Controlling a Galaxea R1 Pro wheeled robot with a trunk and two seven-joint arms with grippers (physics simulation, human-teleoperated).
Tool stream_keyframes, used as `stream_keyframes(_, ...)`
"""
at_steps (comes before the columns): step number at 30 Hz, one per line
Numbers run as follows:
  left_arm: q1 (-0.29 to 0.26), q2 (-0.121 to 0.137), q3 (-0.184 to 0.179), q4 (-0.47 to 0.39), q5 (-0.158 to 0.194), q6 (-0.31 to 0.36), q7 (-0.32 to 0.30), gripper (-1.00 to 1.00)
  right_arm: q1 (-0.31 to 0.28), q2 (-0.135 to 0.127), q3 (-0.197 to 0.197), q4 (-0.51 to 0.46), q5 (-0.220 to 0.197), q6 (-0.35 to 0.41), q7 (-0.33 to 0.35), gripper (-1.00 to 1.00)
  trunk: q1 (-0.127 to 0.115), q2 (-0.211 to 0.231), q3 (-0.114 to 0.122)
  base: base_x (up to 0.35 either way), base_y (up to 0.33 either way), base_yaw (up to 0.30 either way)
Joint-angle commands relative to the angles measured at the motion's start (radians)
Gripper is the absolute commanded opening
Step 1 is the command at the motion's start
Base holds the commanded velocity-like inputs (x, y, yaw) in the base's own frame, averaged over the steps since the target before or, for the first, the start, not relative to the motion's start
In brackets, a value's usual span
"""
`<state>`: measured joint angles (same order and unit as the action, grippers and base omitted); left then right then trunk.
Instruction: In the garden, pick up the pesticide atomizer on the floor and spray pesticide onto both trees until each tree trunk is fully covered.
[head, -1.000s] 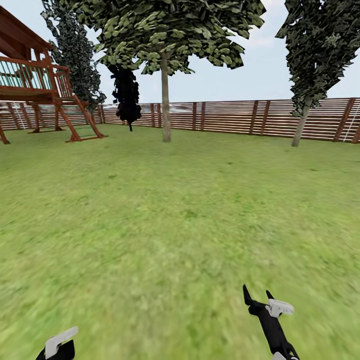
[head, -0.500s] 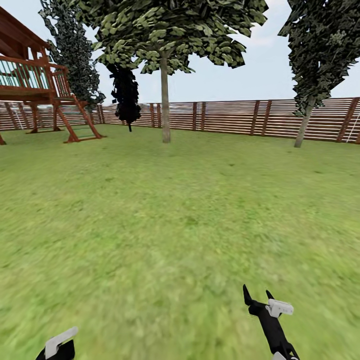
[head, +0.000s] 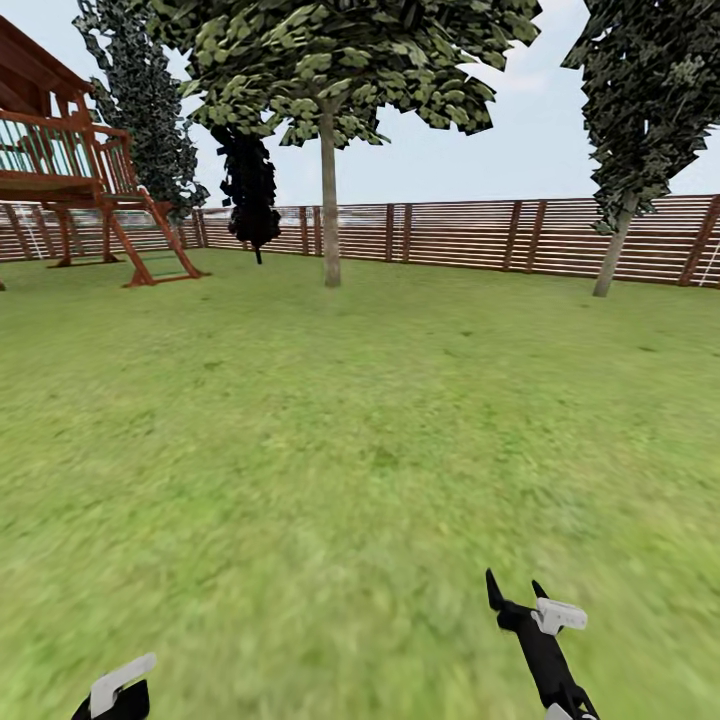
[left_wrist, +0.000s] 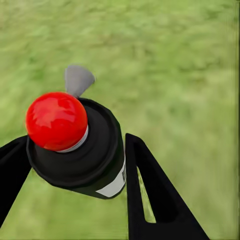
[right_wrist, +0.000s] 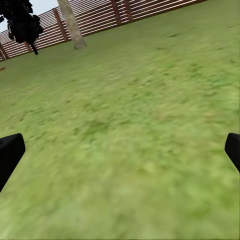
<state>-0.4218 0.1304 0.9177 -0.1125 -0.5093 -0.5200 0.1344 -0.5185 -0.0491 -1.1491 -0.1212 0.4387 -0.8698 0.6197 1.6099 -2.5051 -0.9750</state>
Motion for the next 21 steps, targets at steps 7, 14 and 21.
stream_keyframes(7,0.0,0.0,0.0,0.0,0.0,0.0,0.0,-1.0,0.0,0.0,0.0,0.0,0.0,0.0,0.0,1.0,0.0,0.0,0.0,0.331,0.0,0.0)
stream_keyframes(14,0.0,0.0,0.0,0.0,0.0,0.0,0.0,-1.0,0.0,0.0,0.0,0.0,0.0,0.0,0.0,1.0,0.0,0.0,0.0,0.331,0.0,0.0)
stream_keyframes(21,0.0,0.0,0.0,0.0,0.0,0.0,0.0,-1.0,0.0,0.0,0.0,0.0,0.0,0.0,0.0,1.0,0.0,0.0,0.0,0.331,0.0,0.0)
